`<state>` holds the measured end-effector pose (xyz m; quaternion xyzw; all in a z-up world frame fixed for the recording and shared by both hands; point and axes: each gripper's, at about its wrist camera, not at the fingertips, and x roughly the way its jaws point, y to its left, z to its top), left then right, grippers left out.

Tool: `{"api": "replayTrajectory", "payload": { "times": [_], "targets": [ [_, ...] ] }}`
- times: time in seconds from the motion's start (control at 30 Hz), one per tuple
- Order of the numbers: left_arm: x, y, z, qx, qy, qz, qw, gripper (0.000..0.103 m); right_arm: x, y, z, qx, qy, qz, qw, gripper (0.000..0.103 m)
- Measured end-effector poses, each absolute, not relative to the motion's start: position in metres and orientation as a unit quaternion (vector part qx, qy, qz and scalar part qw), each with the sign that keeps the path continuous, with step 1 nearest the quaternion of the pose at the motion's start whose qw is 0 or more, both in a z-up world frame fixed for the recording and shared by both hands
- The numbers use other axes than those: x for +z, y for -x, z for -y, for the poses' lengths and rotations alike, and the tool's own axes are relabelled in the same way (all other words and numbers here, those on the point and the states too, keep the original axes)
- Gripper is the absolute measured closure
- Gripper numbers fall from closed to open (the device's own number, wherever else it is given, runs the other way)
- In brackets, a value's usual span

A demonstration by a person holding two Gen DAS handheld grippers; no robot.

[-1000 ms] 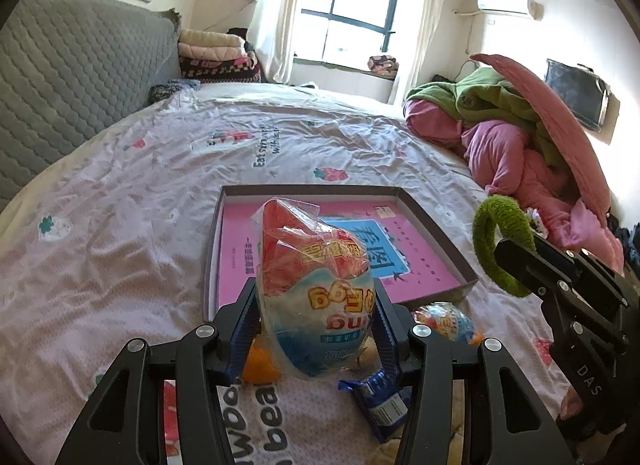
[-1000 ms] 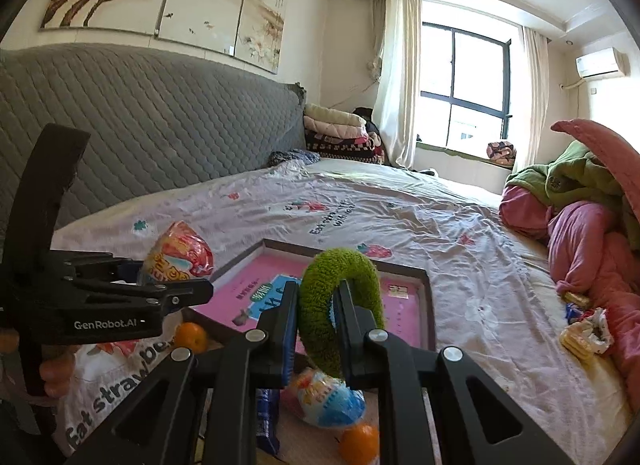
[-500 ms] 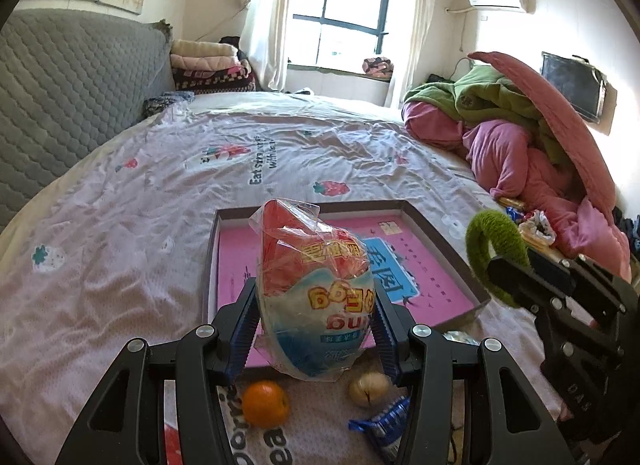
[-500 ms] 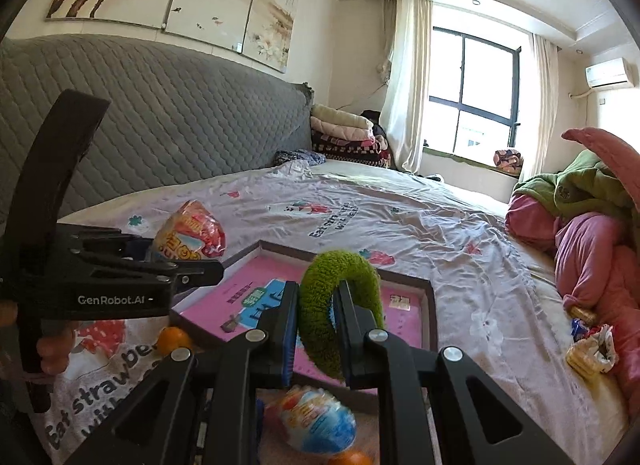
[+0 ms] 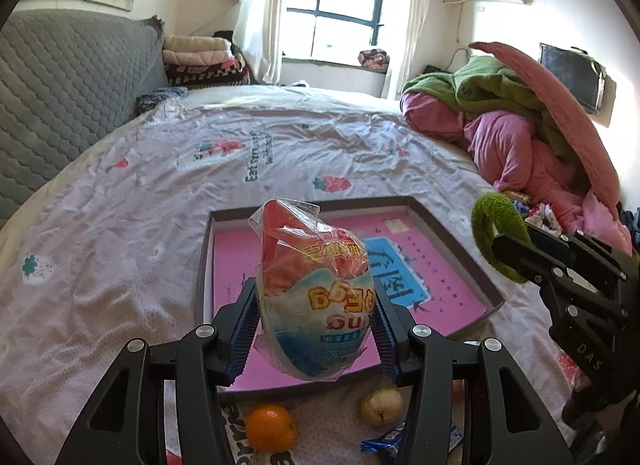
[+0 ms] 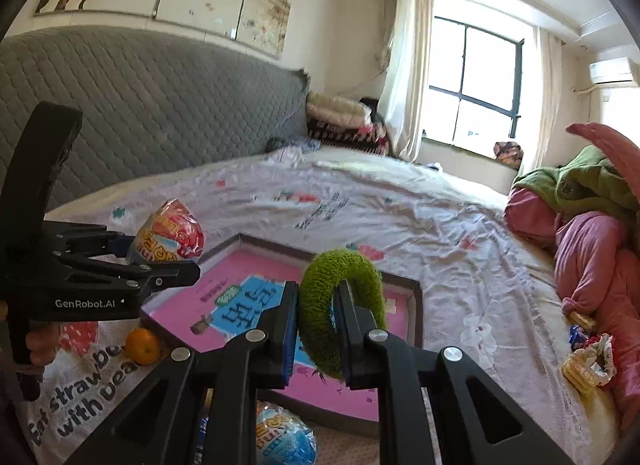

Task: Organize objects
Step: 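Carry the green ring and the toy egg over the tray with both tools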

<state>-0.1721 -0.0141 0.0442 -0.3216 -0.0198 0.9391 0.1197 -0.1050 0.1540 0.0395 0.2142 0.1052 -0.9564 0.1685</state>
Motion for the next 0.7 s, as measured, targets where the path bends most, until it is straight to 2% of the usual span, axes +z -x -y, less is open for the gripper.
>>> {"api": "replayTrajectory", "payload": {
  "times": [0.7],
  "targets": [
    [0.02,0.202,0.017,0.93,0.352,0.016,0.109,0.049,0.013,0.139,-0.159,-0.941,-0.267,-0.133,0.162,0.085]
  ]
}}
